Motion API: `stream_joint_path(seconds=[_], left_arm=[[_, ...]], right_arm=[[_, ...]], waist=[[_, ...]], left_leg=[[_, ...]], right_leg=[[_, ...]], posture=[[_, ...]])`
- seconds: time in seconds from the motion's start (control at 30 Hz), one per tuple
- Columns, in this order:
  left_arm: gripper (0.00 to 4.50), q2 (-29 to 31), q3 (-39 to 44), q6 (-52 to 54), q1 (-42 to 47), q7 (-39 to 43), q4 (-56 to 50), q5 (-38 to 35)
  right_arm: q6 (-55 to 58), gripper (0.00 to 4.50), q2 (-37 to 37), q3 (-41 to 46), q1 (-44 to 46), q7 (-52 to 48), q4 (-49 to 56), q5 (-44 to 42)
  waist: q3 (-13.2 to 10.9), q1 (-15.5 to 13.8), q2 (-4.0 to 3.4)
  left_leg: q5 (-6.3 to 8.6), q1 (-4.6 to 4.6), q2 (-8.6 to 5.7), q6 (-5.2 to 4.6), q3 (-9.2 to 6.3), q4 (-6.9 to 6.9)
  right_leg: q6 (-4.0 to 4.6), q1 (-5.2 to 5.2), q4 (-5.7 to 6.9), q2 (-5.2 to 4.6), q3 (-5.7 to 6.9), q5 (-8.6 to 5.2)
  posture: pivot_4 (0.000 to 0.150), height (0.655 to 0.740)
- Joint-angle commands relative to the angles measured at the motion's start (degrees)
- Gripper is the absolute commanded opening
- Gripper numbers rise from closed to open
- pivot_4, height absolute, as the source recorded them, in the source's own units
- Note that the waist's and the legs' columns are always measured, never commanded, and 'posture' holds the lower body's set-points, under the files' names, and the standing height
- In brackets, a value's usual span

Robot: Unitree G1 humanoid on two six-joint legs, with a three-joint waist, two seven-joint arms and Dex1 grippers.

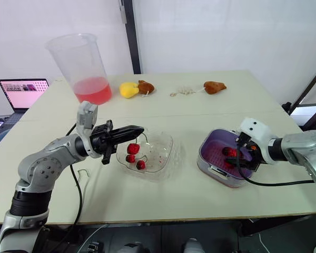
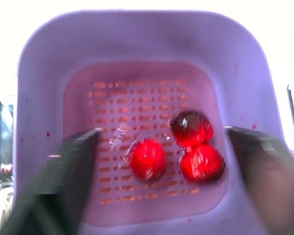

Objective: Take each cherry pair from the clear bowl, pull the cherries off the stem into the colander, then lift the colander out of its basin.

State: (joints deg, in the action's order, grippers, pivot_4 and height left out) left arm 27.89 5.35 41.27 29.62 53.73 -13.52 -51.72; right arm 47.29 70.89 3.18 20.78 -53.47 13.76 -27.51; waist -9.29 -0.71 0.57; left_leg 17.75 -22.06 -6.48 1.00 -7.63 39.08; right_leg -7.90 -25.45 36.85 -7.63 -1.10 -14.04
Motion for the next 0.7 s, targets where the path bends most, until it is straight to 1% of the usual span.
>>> stream_joint_path(seconds=[0.03,0.13,0.2,0.3,0.4,0.53,0.7], left_arm=[[0.0,-0.85,1.49,-1.38,2.31,-1.54,-0.9,-0.52],[0.0,-1.86,1.9,-0.68,3.64,-2.68,-0.74,-1.99],[0.0,-2.25,1.33,-0.27,3.36,-2.4,-1.1,-2.3],[0.0,-2.49,0.1,-0.53,3.26,-1.97,-1.16,-1.75],[0.0,-2.81,0.16,-0.5,4.2,-2.3,-0.71,-1.95],[0.0,-3.07,-0.09,-0.63,4.74,-2.32,-0.65,-1.7],[0.0,-3.46,-0.11,-0.62,4.86,-2.62,-0.76,-1.65]], right_arm=[[3.18,4.47,-4.25,3.59,4.21,0.51,6.12,-5.99],[9.36,4.47,-14.61,5.38,9.01,4.97,12.37,-16.6],[12.22,4.47,-21.23,5.41,11.34,9.53,14.24,-20.58],[15.12,4.47,-33.53,4.71,14.5,18.78,15.79,-26.46],[16.71,4.47,-40.52,3.92,15.7,23.86,16.63,-29.7],[17.79,4.47,-46.36,2.2,15.92,29.43,16.62,-31.37],[18.82,4.47,-48.91,0.16,14.98,32.78,17.0,-32.06]], waist=[[0.0,0.0,0.0],[-0.02,0.23,0.04],[-0.02,0.1,0.05],[-0.02,0.09,0.05],[-0.02,-0.11,0.05],[-0.02,0.06,0.05],[-0.02,0.45,0.04]], left_leg=[[0.0,0.0,0.0,0.0,0.0,0.0],[0.0,0.01,0.09,0.02,-0.02,0.0],[0.03,0.02,0.11,0.07,-0.06,-0.02],[0.05,0.0,0.07,0.09,-0.09,0.02],[0.04,-0.03,0.02,0.09,-0.18,0.05],[0.04,-0.03,-0.03,0.09,-0.2,0.06],[0.04,-0.02,-0.01,0.09,-0.2,0.05]], right_leg=[[0.0,0.0,0.0,0.0,0.0,0.0],[0.0,0.01,-0.02,0.06,0.01,0.0],[0.0,0.01,-0.02,0.08,0.03,0.0],[0.0,0.02,-0.05,0.06,0.03,0.01],[0.0,0.02,-0.03,0.04,0.06,0.01],[0.0,0.02,-0.02,0.03,0.05,0.01],[0.0,0.0,0.02,0.04,0.05,0.01]], posture=[[0.15,0.74],[0.15,0.74],[0.15,0.74],[0.15,0.74],[0.15,0.74],[0.15,0.74],[0.15,0.74]])
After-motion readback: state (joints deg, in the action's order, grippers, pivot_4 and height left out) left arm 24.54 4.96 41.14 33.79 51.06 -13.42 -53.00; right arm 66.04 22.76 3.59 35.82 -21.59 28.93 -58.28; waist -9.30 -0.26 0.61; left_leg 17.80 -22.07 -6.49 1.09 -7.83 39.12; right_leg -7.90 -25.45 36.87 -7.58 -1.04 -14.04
